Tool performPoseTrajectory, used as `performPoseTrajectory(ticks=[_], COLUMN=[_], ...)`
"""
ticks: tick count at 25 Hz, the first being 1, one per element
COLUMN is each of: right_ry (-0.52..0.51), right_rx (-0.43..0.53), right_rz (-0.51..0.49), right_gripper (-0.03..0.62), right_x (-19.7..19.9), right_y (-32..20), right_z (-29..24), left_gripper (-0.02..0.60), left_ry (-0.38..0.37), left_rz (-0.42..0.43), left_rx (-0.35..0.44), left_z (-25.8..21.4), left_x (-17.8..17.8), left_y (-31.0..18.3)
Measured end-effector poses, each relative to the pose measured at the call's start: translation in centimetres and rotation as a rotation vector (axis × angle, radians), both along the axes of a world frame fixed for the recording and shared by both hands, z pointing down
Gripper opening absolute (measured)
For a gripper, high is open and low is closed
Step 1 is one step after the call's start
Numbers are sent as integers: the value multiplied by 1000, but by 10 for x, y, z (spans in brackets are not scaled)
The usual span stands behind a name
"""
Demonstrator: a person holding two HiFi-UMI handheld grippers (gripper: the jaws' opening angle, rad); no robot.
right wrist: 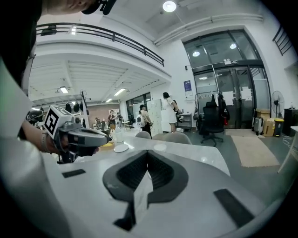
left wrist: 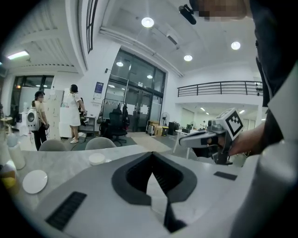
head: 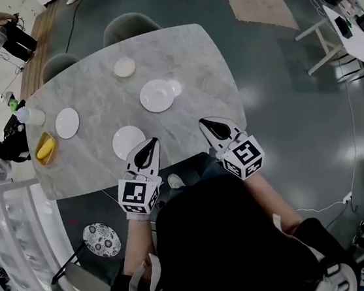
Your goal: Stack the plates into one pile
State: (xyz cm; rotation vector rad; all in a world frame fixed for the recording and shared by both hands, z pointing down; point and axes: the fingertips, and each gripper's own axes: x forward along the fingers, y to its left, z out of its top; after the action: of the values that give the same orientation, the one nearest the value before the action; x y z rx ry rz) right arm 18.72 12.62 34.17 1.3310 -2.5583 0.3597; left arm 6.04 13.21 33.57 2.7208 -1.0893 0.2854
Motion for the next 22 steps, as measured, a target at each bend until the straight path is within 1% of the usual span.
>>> performPoseTrajectory(ticks=[5,13,18,22], right_ry=[-1,5,55,80], right_rx=[-12,-114,-150,-189], right_rz=[-58,-207,-299,-343], right_gripper=[17,17,17,17], right_x=[29,48,50,40], right_y=[-53,-106,-125,-135], right_z=[1,36,65,90], left_gripper=[2,2,2,2], left_ry=[-24,-43,-43,-53], left_rz=[-72,-222,-335,-384], left_rx=[-34,-125,-198,-249], left_z=[9,32,54,76], left_x=[22,46,44,35], left_y=[-38,-86,-105,-115])
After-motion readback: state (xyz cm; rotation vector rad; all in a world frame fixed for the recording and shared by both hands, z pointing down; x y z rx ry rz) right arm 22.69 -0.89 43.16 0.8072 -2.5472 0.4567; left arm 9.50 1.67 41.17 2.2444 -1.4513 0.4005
